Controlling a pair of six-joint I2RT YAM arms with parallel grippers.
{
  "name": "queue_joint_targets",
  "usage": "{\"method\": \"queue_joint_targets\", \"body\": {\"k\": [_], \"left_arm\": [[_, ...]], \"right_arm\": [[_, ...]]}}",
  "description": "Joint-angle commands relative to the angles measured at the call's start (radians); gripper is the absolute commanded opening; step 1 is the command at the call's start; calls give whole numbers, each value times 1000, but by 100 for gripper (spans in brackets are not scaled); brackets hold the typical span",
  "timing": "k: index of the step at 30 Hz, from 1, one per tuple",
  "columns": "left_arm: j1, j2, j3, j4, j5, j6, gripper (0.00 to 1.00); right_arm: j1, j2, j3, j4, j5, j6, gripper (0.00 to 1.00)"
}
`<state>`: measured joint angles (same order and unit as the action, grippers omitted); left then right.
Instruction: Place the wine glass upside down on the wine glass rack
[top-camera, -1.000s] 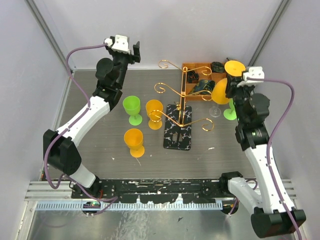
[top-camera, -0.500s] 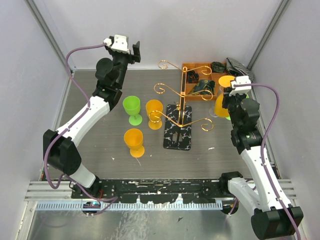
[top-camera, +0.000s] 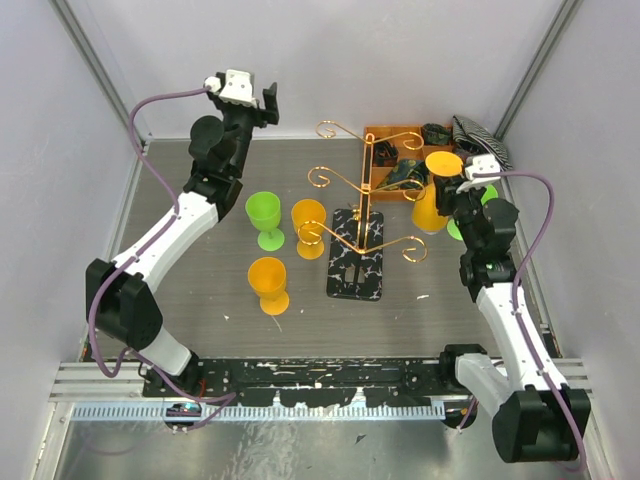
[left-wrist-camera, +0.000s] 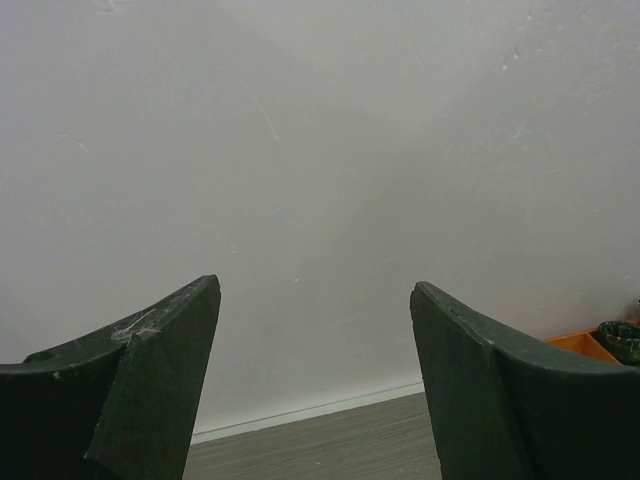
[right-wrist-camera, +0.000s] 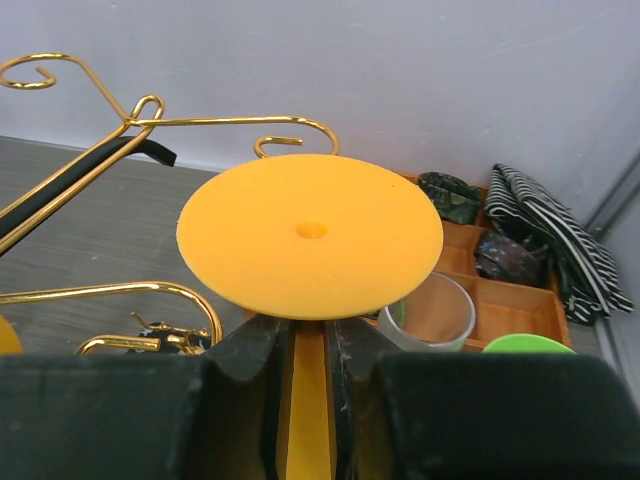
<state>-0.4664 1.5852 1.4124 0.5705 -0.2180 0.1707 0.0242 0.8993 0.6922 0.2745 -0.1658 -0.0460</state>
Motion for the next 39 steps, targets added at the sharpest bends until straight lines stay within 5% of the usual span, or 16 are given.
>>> {"method": "queue_joint_targets", "body": {"k": [1,39], "left_arm": [[12,-19,-22,36,6,-8,84],[29,-7,-56,77,-7,-7,84]], "right_arm": [[-23,55,28,152,-175,45,1],[-37,458,117,562,-453,13,1]]}}
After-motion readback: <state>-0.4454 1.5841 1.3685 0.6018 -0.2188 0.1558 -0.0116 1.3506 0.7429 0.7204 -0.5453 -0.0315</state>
